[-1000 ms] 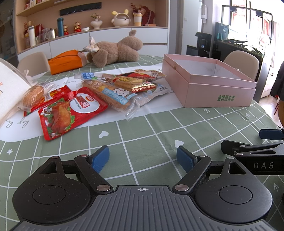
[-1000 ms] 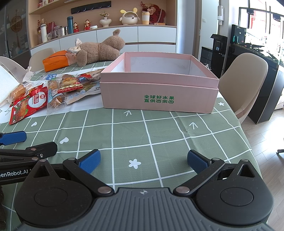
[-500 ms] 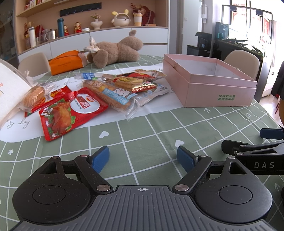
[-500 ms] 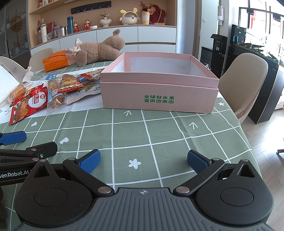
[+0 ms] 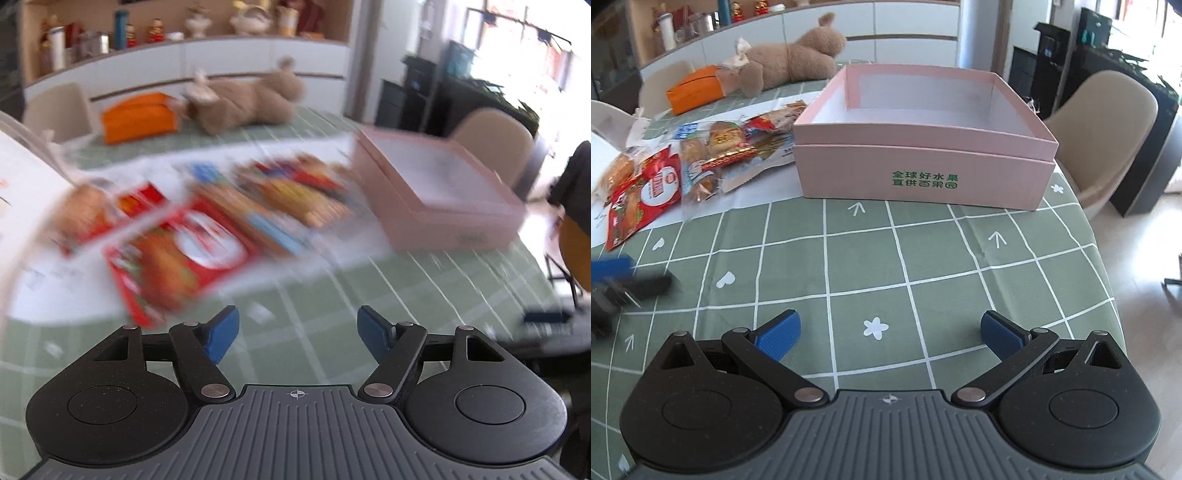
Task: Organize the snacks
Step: 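Reach the left gripper to the round wrapped bread and close on it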
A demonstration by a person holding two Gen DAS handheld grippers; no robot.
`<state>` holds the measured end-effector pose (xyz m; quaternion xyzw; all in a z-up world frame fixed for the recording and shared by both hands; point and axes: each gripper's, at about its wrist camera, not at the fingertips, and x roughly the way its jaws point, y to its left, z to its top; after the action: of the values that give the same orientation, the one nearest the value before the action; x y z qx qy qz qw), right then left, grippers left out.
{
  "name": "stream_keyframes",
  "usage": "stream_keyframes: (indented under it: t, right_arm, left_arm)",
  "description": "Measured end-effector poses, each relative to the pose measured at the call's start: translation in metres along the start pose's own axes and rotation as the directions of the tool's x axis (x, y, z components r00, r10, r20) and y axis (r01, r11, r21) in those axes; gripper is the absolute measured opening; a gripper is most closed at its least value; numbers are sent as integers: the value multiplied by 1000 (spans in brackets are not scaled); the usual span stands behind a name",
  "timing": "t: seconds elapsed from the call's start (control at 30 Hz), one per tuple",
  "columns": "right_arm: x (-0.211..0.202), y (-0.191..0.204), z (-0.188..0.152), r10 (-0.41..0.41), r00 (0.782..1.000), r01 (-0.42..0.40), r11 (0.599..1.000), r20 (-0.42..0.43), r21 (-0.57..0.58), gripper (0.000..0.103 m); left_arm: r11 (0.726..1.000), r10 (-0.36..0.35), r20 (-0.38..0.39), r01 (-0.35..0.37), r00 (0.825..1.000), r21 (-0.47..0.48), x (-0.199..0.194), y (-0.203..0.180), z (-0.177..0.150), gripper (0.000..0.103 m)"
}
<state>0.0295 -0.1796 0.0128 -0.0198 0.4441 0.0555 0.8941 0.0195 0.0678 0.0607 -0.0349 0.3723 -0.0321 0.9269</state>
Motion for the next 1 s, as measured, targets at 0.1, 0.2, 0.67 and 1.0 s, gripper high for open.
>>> stream_keyframes:
  t: [0.1,0.2,0.67,1.0]
  right_arm:
    - [1,3,6,1,999,-2,1000,-36,-6,103]
    - [2,6,11,3,998,-3,1000,-64,-9,103]
    - [-19,40,34,40,997,-38,999,-71,34,99]
    - [-4,58,53,96,991,-91,994,-89,57,99]
  left_arm:
    - [999,36,15,-36,999,-21,-1,40,32,77]
    - [987,143,23,-140,990,-82,10,89,65,77]
    - [957,203,-189,-235,961,-170,116,204,104,75]
    - [985,49,-219,-84,974,-153,82,124,57,59]
